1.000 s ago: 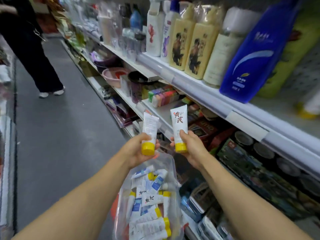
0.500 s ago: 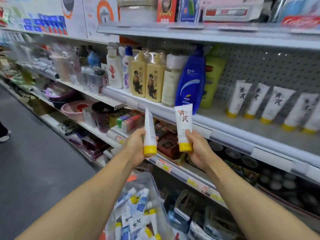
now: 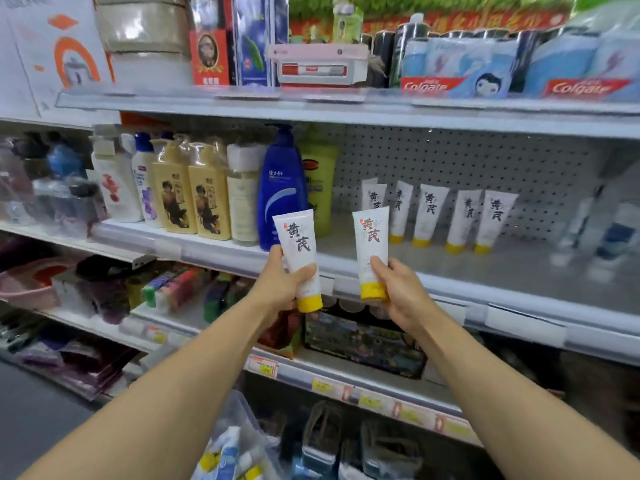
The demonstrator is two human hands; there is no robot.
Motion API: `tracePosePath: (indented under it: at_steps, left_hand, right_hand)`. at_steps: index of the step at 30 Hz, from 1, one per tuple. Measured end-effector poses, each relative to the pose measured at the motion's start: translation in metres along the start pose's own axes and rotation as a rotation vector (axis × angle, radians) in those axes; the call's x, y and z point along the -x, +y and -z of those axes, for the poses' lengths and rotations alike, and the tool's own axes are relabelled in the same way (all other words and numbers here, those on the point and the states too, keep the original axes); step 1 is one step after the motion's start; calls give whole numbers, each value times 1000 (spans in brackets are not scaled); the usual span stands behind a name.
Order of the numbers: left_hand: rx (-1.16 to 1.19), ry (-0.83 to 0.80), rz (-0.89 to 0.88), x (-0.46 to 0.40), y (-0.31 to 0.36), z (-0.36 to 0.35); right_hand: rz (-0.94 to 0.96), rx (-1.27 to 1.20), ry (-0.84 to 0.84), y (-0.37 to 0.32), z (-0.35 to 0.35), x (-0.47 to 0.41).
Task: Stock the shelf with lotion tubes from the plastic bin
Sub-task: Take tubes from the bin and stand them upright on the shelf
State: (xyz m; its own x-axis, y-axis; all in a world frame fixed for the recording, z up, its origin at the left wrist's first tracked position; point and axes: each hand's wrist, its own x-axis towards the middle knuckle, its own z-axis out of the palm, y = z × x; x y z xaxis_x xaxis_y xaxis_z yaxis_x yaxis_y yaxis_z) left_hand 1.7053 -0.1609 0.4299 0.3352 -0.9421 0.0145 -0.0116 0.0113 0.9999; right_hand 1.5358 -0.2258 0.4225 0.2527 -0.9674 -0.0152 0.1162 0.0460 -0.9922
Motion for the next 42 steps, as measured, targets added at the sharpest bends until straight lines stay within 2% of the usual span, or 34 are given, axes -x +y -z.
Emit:
tracePosePath:
  at_steps: [3,8,12,17,21,25,29,38,42]
  left_hand:
    - [-130,8,-80,-22,10,-31]
    - [-219,-62,-65,-58,26,-83]
    - [-282,-107,-124,-91,29,-124]
    - [-343,-80,-210,-134,21,-165]
    - [-390,29,-222,-161,13,-190]
    - [-582,100,-185,-176,8,-205]
    - [-651,146,-160,-184,2,-211]
    - [-613,211,-199,-194,-8,-216]
    - [-665,206,-145,-193,-10,-215]
  right_hand:
    - [49,62,91,-9,28,-12]
    - [124,162,184,-27,75,-41]
    - [154,242,257,-37,105,-72]
    - [198,358,280,-39,127,-116]
    - [192,459,269,-34,132,-148]
    - [178,470,243,-26,135,-165]
    - [202,470,224,-17,136,-175]
    - [240,640,296,-7,132,-188]
    - [173,742,309,-8,132,-179]
